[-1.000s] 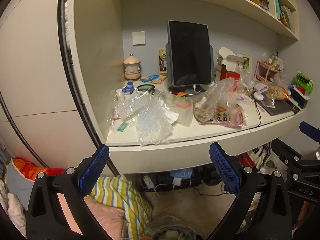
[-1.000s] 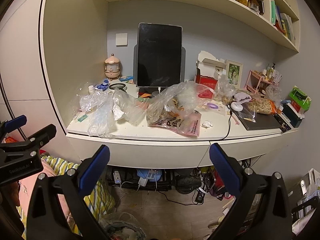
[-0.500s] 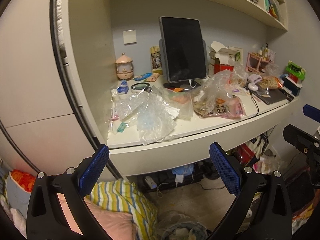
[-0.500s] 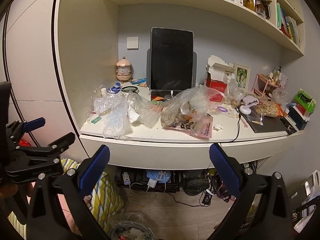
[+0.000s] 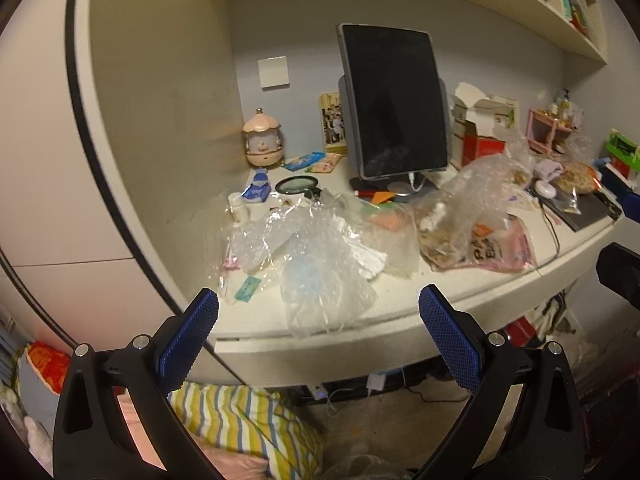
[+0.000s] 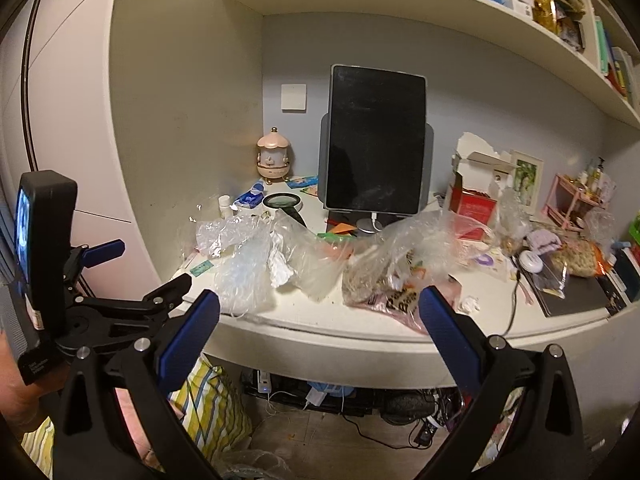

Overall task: Collect trash
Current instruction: 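Move the left tool to the crumpled clear plastic wrap and close on it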

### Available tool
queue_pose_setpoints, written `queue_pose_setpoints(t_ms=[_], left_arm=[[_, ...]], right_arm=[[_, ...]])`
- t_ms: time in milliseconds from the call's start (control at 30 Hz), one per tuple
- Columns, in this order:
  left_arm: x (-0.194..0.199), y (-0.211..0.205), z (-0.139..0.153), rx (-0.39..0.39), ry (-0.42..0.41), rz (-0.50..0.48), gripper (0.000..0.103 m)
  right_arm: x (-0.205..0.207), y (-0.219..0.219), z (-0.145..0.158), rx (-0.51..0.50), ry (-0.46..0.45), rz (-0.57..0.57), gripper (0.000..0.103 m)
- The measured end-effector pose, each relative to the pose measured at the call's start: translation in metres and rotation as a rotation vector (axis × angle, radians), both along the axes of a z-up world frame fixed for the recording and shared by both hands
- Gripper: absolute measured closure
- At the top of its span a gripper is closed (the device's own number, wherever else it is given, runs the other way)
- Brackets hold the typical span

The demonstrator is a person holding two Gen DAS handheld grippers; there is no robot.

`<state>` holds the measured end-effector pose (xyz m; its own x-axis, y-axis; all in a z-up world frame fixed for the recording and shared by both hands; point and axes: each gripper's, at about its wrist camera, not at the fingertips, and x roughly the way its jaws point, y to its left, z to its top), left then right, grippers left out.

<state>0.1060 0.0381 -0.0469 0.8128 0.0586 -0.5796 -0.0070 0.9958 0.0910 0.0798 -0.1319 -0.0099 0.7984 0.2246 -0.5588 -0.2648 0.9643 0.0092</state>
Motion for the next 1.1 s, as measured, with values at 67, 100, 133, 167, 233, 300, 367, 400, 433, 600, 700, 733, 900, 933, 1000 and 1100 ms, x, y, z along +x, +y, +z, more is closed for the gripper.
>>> queue_pose_setpoints(t_ms=[67, 100, 133, 167, 233, 300, 367, 400, 433, 600, 700, 733, 900, 933, 1000, 1100], left_arm=[[0.022, -0.001, -0.004, -0.006, 0.008, 0.017, 0.005], [0.029, -0.002, -0.006, -0.01, 0.01, 0.024, 0.005], [0.042, -0.003, -0.009, -0.018, 0.014, 0.035, 0.005], [0.051, -0.003, -0.011, -0.023, 0.018, 0.04, 0.005], [0.07, -0.004, -0.016, -0.032, 0.027, 0.052, 0.005], [0.091, -0.005, -0.022, -0.037, 0.035, 0.064, 0.005], [0.107, -0.006, -0.028, -0.037, 0.046, 0.073, 0.005], [0.114, -0.006, -0.03, -0.034, 0.05, 0.079, 0.005], [0.123, -0.006, -0.034, -0.029, 0.054, 0.084, 0.005], [0.151, 0.002, -0.048, -0.041, 0.084, 0.113, 0.005], [0.164, 0.006, -0.057, -0.04, 0.105, 0.131, 0.005], [0.169, 0.007, -0.061, -0.041, 0.113, 0.133, 0.005], [0.183, 0.011, -0.073, -0.039, 0.132, 0.139, 0.005], [0.185, 0.012, -0.075, -0.036, 0.133, 0.142, 0.005], [0.19, 0.013, -0.079, -0.035, 0.137, 0.148, 0.005], [0.199, 0.016, -0.086, -0.032, 0.142, 0.165, 0.005]], right_arm=[[0.018, -0.001, -0.003, 0.008, 0.002, 0.021, 0.006], [0.029, -0.001, -0.005, 0.009, 0.002, 0.032, 0.006], [0.041, -0.002, -0.006, 0.011, 0.002, 0.04, 0.006], [0.047, -0.003, -0.007, 0.015, 0.003, 0.045, 0.006], [0.067, -0.003, -0.012, 0.021, 0.007, 0.057, 0.006], [0.085, -0.002, -0.017, 0.024, 0.018, 0.067, 0.006], [0.098, 0.0, -0.022, 0.021, 0.025, 0.074, 0.006], [0.106, 0.001, -0.025, 0.021, 0.032, 0.078, 0.006], [0.112, 0.002, -0.028, 0.023, 0.037, 0.081, 0.006], [0.143, 0.011, -0.041, 0.026, 0.066, 0.098, 0.006], [0.16, 0.017, -0.048, 0.021, 0.082, 0.115, 0.006], [0.164, 0.02, -0.05, 0.021, 0.089, 0.123, 0.006], [0.184, 0.034, -0.058, 0.014, 0.109, 0.18, 0.006], [0.187, 0.036, -0.059, 0.014, 0.111, 0.19, 0.006], [0.194, 0.04, -0.062, 0.012, 0.117, 0.209, 0.006], [0.206, 0.045, -0.067, 0.004, 0.125, 0.225, 0.006]])
